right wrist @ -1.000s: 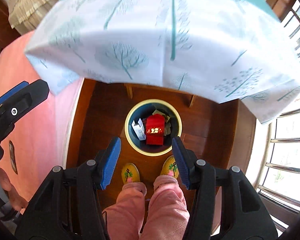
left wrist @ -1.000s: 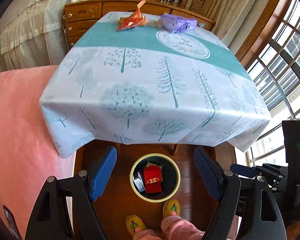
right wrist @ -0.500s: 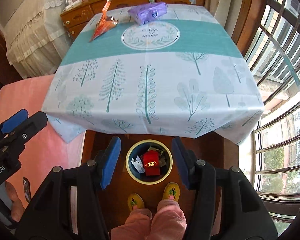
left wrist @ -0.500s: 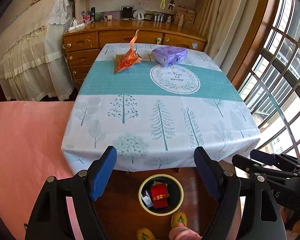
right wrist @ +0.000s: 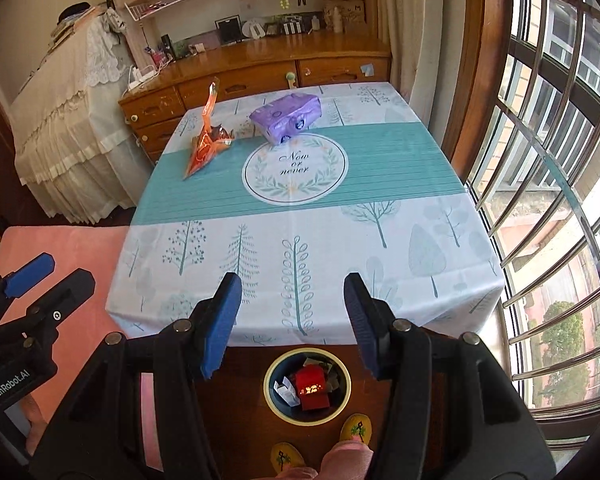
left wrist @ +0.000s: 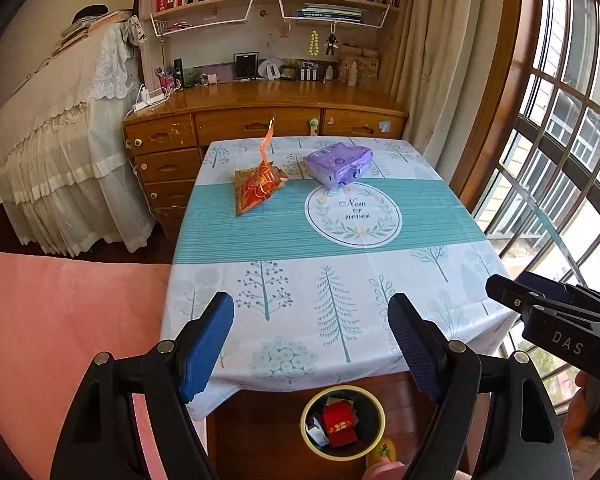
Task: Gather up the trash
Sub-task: 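Raise both tools back up over the table, then grasp the orange snack wrapper with the left tool while the right tool grasps the purple tissue pack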
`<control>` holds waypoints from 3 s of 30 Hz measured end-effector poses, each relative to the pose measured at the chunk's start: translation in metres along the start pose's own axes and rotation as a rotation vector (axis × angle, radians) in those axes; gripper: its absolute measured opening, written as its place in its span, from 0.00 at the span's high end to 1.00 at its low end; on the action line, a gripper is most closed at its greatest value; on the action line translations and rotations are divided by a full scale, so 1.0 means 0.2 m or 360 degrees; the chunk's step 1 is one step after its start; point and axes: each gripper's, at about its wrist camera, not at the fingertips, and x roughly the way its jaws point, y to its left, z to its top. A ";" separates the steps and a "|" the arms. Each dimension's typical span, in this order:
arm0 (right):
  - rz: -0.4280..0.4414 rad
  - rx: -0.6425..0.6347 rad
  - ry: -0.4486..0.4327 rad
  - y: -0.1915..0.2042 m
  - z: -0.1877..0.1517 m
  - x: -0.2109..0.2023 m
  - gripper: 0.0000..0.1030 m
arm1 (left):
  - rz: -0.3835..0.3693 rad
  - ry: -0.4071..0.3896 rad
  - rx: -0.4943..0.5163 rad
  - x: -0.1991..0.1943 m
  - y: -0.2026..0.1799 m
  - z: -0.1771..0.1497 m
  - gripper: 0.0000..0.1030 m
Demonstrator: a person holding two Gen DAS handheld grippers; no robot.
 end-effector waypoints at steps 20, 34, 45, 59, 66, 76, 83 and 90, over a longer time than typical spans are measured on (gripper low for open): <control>0.0264 -0.0123 0.0138 -0.21 0.76 0.86 0.51 | 0.0243 0.0271 -0.0415 0.92 0.17 0.52 0.22; 0.0561 0.0009 0.0360 -0.55 1.43 1.65 0.51 | 0.0344 0.0478 -0.0579 1.55 0.06 0.82 0.22; 0.0675 0.0340 0.0550 -0.51 1.59 2.17 0.22 | 0.0429 0.0541 -0.0645 1.72 0.14 0.89 0.22; 0.0712 0.0502 0.0679 -0.42 1.57 2.60 0.25 | 0.0431 0.0588 -0.0739 1.97 0.39 1.08 0.22; 0.0757 0.0455 0.0682 -0.42 1.59 2.63 0.37 | 0.0439 0.0715 -0.0651 2.26 0.45 1.14 0.22; 0.0785 0.0452 0.0708 -0.49 1.58 2.60 0.37 | 0.0564 0.0925 -0.0339 2.51 0.39 1.10 0.22; 0.0808 0.0398 0.0699 -0.46 1.57 2.60 0.52 | 0.0659 0.0944 -0.0274 2.59 0.36 1.07 0.60; 0.0840 0.0303 0.0645 -0.39 1.58 2.51 0.84 | 0.0519 0.0839 -0.0415 2.43 0.37 1.03 0.86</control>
